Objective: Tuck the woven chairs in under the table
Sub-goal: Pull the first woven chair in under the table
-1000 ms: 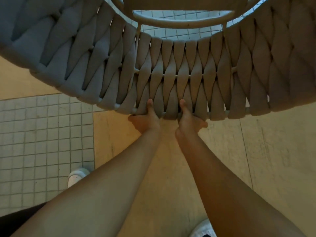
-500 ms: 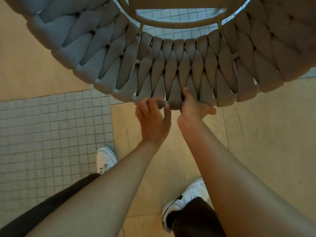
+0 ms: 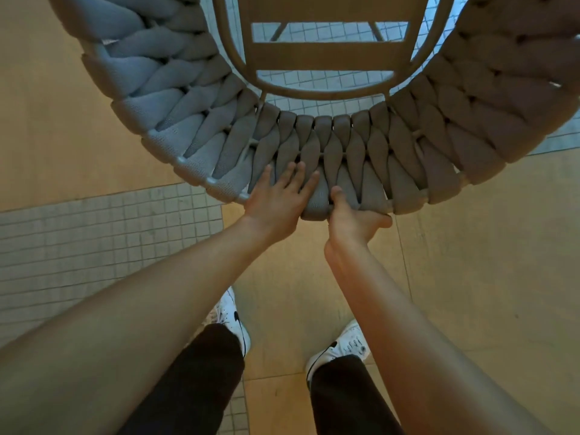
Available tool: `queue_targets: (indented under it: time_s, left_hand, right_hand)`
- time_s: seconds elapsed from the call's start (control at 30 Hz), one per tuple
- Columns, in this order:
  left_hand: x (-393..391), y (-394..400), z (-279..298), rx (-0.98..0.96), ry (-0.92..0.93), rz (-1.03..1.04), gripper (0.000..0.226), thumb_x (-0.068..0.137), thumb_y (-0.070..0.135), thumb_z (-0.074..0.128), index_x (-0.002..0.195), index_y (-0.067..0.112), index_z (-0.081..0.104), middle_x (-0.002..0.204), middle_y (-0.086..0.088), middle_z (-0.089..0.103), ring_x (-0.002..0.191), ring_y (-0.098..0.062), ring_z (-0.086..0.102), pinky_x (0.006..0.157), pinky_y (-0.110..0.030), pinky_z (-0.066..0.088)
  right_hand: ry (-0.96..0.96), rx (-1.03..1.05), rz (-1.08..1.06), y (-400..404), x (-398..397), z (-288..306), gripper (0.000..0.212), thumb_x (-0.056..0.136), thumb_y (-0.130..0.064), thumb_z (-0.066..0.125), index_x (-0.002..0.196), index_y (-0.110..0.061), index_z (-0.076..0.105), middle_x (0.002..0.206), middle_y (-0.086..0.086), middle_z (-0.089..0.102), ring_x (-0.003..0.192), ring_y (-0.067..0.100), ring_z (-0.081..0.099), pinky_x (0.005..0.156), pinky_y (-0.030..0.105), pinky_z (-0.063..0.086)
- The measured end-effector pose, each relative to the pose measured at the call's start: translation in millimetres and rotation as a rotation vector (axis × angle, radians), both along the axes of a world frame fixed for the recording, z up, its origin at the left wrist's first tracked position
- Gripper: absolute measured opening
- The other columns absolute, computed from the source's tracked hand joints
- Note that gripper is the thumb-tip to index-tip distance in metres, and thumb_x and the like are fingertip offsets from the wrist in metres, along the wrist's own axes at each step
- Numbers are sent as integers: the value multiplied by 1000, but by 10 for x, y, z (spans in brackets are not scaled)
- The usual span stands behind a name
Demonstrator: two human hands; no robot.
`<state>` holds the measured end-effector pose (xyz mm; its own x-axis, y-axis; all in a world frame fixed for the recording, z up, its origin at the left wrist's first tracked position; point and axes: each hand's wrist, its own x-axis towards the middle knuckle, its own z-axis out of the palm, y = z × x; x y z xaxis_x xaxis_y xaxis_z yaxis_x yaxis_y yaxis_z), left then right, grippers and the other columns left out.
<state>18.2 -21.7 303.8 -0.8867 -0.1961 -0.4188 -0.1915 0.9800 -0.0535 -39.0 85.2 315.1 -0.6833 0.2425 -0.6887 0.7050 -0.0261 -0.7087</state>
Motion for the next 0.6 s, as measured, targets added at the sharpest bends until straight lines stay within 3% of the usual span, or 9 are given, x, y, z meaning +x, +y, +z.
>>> queue_targets:
  time_s: [0.13,0.17,0.23,0.33,0.4,0.5,0.6]
  left_hand:
    - [-59,-243,371,7,-13,-22,80,101,20,48,161,19,-5,169,-14,3,156,-28,5,122,-59,13]
    - [-80,-302,445,9,-24,-29,80,101,19,48,161,19,-4,169,-13,4,156,-28,5,122,-59,13]
    - [-123,-419,579,6,-41,-40,79,102,18,48,162,19,-3,169,-13,5,156,-27,6,122,-59,14]
    - [-166,-596,768,16,-40,-72,79,101,19,51,162,19,1,169,-13,8,155,-27,11,121,-59,20]
    - [-174,-717,883,17,-35,-98,80,100,21,54,162,19,4,169,-14,11,155,-27,14,119,-58,23]
    - [-178,-920,1068,35,-48,-119,79,99,24,56,162,21,6,168,-12,13,154,-26,17,119,-57,26]
    - [-189,-1164,1274,55,-74,-150,79,97,21,57,161,24,10,168,-9,17,153,-24,22,118,-55,28]
  right_hand:
    - [37,-69,196,49,95,423,82,80,-12,86,138,-18,28,136,2,51,112,12,60,103,45,53]
    - [71,20,308,82,140,528,90,76,-14,88,143,-18,27,142,4,46,116,13,56,106,45,50]
    - [208,403,564,130,224,729,110,66,-22,92,150,-18,21,148,8,27,125,24,41,109,49,43]
    - [638,809,912,103,196,986,118,62,-22,84,156,-26,13,157,15,13,139,37,22,111,56,29]
    - [801,1020,1221,35,17,1069,114,69,-25,79,160,-26,11,163,18,11,149,40,12,118,57,16]
    - [838,1218,1608,-132,-319,1142,101,81,-37,77,160,-23,16,164,20,16,153,40,5,121,60,3]
    - [843,1247,1740,-368,-493,1249,69,92,-46,63,150,-19,37,149,17,49,144,38,36,118,57,23]
